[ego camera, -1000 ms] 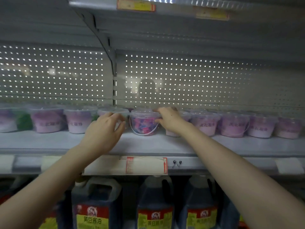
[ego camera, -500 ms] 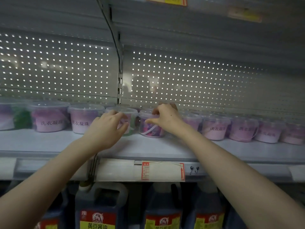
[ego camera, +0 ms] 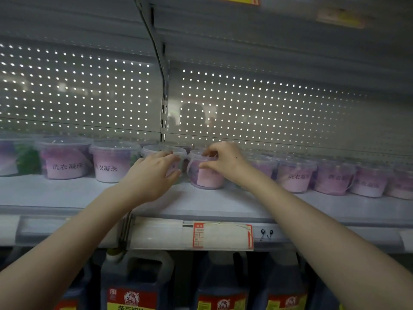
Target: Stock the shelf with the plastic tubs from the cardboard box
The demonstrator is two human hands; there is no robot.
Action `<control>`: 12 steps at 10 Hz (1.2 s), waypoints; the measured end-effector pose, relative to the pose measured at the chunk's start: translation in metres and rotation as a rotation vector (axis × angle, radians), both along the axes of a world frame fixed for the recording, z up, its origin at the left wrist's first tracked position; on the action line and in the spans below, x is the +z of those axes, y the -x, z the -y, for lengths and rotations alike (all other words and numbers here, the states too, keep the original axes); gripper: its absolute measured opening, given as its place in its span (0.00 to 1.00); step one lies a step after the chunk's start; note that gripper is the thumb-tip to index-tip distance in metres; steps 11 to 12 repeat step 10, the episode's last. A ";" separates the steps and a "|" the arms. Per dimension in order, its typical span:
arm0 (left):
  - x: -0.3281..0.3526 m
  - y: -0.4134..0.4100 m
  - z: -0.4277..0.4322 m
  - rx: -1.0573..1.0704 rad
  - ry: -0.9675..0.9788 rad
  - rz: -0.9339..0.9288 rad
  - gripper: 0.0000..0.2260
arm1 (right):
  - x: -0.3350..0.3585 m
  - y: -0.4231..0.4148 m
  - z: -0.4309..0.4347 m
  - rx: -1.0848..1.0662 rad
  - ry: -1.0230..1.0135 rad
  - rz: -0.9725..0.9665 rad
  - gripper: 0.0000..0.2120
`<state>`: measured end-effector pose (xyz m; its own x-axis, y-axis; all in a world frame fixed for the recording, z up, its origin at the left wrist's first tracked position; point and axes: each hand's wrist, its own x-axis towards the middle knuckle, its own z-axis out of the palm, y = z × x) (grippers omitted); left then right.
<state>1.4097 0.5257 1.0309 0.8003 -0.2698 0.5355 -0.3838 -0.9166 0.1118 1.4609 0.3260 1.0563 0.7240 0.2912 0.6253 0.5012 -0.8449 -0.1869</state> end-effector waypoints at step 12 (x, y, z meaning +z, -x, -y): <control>-0.020 0.033 -0.060 -0.055 0.093 -0.019 0.18 | -0.008 0.001 -0.006 -0.193 -0.122 -0.079 0.17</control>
